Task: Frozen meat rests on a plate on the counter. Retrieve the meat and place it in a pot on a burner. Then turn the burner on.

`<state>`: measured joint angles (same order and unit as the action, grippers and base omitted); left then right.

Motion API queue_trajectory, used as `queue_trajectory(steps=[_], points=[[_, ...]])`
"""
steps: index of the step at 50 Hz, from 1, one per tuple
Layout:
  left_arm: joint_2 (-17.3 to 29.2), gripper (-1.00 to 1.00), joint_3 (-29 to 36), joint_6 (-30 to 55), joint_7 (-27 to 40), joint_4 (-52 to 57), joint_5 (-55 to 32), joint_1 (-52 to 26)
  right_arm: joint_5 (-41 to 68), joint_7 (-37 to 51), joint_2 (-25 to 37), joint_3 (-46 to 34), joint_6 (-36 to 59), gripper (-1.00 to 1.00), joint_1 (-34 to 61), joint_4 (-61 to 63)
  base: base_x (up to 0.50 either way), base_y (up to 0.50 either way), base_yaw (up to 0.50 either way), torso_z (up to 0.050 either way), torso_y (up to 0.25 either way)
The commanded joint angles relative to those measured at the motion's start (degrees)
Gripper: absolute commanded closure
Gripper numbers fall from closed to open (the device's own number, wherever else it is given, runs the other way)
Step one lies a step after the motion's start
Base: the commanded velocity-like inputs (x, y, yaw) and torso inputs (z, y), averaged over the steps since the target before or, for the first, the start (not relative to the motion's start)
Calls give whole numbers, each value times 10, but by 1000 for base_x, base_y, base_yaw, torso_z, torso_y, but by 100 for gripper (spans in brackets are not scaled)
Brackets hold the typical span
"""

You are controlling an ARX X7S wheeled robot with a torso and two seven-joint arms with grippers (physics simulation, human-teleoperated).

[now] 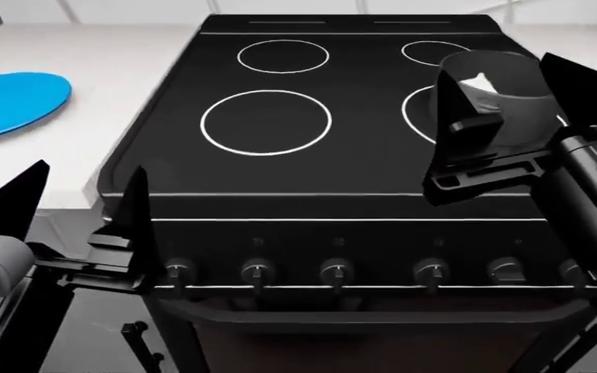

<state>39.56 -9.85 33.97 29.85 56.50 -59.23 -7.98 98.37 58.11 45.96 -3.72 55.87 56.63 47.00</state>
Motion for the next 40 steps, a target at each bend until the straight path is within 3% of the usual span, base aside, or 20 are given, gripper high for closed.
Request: queue_trajectory(steps=[1, 12, 30, 32, 34, 35, 40], points=[[0, -100, 6, -5, 1, -2, 1, 1, -3, 2, 2, 1, -4, -100, -4, -1, 0, 0, 0, -50, 0], [-7, -100, 10, -17, -5, -5, 4, 12, -43, 13, -16, 5, -16, -100, -44, 21, 0, 0, 0, -50, 0], [-10, -100, -2, -54, -24, 14, -18, 44, -77, 129, -58, 11, -12, -100, -121, 130, 0, 0, 0, -50, 0], [-13, -100, -2, -60, -27, 15, -19, 48, -56, 146, -92, 39, 30, -100, -116, 130, 0, 0, 0, -50, 0], [-16, -100, -1, -65, -31, 14, -19, 51, 116, 235, -241, 211, 202, -100, -104, 130, 0, 0, 0, -50, 0], [-17, -100, -1, -67, -33, 14, -19, 53, 153, 258, -276, 266, 288, -100, -110, 130, 0, 0, 0, -50, 0], [-25, -100, 2, -81, -43, 9, -25, 58, 195, 301, -323, 308, 341, -100, -126, 130, 0, 0, 0, -50, 0]])
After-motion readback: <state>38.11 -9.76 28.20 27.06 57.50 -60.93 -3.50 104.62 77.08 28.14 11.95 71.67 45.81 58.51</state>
